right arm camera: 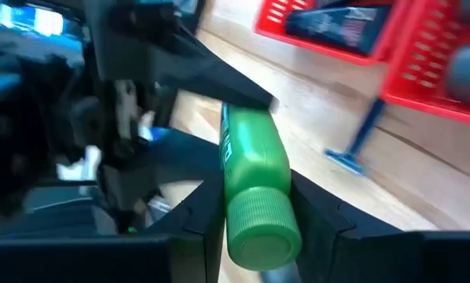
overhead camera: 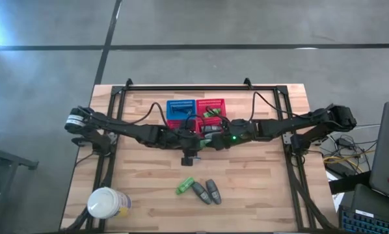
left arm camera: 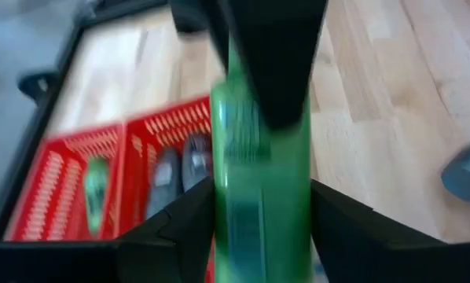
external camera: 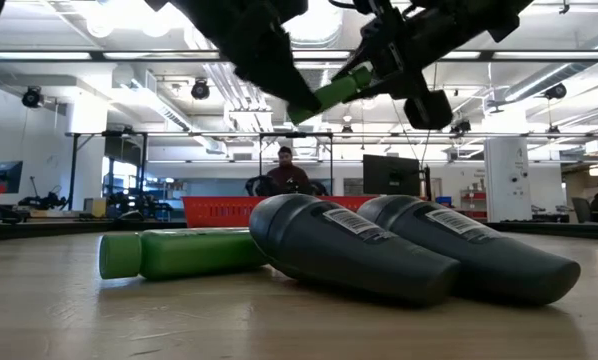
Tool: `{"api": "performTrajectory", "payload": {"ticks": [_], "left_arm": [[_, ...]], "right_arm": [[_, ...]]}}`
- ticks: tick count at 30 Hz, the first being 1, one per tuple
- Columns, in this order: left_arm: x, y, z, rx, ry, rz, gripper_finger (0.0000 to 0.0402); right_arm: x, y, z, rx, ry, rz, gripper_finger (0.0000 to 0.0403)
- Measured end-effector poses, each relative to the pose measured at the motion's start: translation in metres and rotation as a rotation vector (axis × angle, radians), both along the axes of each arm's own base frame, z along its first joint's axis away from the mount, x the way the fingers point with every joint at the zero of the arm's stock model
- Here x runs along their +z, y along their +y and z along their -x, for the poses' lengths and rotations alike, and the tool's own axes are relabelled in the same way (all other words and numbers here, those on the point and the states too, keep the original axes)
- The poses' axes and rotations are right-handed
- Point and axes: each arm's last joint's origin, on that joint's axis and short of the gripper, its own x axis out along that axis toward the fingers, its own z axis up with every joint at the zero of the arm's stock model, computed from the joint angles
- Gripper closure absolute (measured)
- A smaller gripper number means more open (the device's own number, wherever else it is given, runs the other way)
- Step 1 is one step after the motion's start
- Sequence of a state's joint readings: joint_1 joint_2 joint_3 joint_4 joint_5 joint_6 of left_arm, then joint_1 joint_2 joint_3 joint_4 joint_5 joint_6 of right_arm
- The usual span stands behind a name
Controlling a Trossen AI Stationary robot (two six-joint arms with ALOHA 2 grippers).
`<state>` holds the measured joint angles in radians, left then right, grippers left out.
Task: Pick & Place Travel size toiletries
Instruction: Put the shampoo into the top red bin
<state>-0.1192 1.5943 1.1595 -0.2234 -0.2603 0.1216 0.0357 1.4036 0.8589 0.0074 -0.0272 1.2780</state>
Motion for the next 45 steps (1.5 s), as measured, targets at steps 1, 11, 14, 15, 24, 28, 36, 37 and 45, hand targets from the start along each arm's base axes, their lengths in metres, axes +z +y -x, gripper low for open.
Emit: {"api": "performTrajectory", "payload": {"ticks": [1, 11, 14, 15, 24, 28, 36, 37, 45], "left_arm": [[-0.002, 0.0, 0.001, 0.007, 0.013, 0.008, 0.0198], [0.001, 0.005, 0.024, 0.164, 0.14, 0.002, 0.0135], [0.009, 0.008, 0.039, 0.225, 0.171, 0.043, 0.0133], [0.012, 0.008, 0.044, 0.236, 0.186, 0.061, 0.0133], [0.043, 0.013, 0.08, 0.305, 0.132, 0.125, 0.014], [0.056, 0.026, 0.09, 0.316, 0.099, 0.043, 0.014], [0.055, 0.067, 0.109, 0.407, 0.083, 0.086, 0.014], [0.053, 0.07, 0.111, 0.418, 0.075, 0.09, 0.014], [0.039, 0.079, 0.112, 0.476, -0.017, 0.155, 0.014]], "right_arm": [[-0.001, 0.0, 0.001, 0.001, 0.01, 0.002, 0.0302], [0.0, -0.008, 0.001, -0.013, 0.003, 0.029, 0.03], [0.0, -0.018, 0.002, -0.04, 0.01, 0.038, 0.03], [0.0, -0.022, 0.003, -0.052, 0.017, 0.043, 0.0299], [-0.006, -0.11, 0.014, -0.153, 0.055, 0.026, 0.0298], [-0.02, -0.151, 0.012, -0.137, 0.123, 0.0, 0.0298], [-0.033, -0.199, -0.007, -0.042, 0.296, 0.016, 0.0293], [-0.032, -0.204, -0.01, -0.035, 0.299, 0.027, 0.029], [-0.032, -0.231, -0.022, 0.015, 0.43, 0.042, 0.0259]]}}
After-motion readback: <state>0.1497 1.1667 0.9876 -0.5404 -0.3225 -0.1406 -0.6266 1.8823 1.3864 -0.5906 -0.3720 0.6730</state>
